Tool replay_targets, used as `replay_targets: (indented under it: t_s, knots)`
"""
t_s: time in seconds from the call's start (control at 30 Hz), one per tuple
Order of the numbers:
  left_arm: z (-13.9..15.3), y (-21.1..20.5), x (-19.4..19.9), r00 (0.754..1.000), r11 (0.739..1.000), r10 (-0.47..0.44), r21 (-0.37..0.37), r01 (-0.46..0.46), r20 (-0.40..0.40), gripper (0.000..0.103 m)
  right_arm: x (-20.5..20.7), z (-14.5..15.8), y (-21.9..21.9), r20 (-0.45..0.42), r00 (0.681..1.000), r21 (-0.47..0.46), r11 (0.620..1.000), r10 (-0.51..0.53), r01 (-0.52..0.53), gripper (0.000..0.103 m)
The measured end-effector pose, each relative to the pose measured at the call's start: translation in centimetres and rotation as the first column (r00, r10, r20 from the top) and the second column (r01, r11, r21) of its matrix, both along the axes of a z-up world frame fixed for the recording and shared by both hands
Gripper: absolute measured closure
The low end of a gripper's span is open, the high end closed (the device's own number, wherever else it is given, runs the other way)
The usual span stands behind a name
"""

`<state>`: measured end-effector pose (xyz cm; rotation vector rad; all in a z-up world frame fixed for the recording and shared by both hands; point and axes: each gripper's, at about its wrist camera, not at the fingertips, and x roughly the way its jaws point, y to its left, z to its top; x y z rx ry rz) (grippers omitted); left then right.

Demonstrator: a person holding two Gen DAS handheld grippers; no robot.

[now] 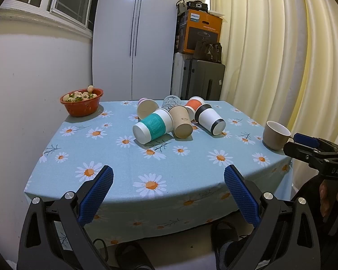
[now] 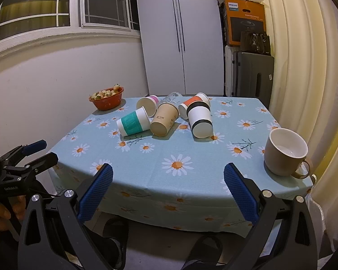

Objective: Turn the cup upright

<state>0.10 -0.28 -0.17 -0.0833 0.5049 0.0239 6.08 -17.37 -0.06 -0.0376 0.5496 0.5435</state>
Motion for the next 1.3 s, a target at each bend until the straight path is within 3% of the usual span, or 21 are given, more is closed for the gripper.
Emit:
replay_targets:
  t_s: [1.3]
  knots:
    - [-0.29,0.11,-0.09,1.0,1.0,-0.002,-0.006,0.002,-0.008,0.007,-0.28,-0.3,0.5,0.009,1.0,-0.036,0.999,0.012,-0.012,0.005]
